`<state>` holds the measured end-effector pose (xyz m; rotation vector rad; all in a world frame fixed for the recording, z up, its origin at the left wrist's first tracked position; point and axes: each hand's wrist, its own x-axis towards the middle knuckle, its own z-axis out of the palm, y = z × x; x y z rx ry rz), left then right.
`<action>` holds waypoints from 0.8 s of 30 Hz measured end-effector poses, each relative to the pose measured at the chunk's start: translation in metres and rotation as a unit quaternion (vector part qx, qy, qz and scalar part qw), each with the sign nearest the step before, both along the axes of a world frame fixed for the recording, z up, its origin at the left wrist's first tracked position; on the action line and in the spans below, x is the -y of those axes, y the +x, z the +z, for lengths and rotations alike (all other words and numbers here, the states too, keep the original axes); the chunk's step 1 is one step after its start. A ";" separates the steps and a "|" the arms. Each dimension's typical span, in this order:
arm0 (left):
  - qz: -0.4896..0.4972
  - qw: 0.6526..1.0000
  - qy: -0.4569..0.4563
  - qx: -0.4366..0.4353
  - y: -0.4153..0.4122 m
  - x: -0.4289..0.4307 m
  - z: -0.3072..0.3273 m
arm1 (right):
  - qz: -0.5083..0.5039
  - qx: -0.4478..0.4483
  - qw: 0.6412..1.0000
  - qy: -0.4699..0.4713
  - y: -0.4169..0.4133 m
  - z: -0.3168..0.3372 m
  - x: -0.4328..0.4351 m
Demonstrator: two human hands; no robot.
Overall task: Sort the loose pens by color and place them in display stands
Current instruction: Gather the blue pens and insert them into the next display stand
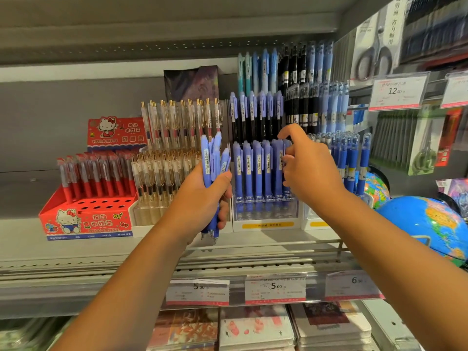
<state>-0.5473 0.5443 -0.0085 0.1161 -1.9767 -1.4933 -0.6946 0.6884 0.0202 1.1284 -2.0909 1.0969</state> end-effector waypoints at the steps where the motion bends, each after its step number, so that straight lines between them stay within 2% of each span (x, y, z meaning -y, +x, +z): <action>1: 0.002 1.000 -0.006 0.000 0.000 0.000 0.000 | -0.013 -0.005 1.000 0.019 0.000 0.002 0.000; 5: -0.010 1.000 -0.004 -0.012 0.001 -0.002 0.001 | -0.055 -0.033 0.995 0.081 0.002 0.004 0.000; 10: -0.028 0.999 0.014 -0.025 0.000 0.001 -0.001 | -0.071 -0.055 0.990 0.111 0.005 0.004 0.001; 13: -0.031 0.999 0.004 -0.027 0.000 0.002 -0.002 | -0.075 -0.086 0.989 0.090 0.007 0.002 -0.002; 15: -0.037 0.999 0.008 -0.029 -0.001 0.003 -0.002 | -0.045 -0.096 0.994 0.037 0.012 0.002 -0.003; 16: -0.041 0.999 0.010 -0.030 -0.002 0.004 -0.003 | -0.010 -0.080 0.997 0.005 0.015 0.003 -0.002; 18: -0.048 0.998 0.010 -0.035 -0.003 0.005 -0.003 | 0.089 0.007 0.995 -0.040 0.025 0.005 0.001; 21: -0.055 0.998 0.001 -0.036 -0.003 0.005 -0.003 | 0.208 0.155 0.965 -0.034 0.038 0.006 0.007; 24: -0.059 0.998 -0.012 -0.030 -0.002 0.005 -0.003 | 0.256 0.199 0.945 -0.046 0.042 0.001 0.011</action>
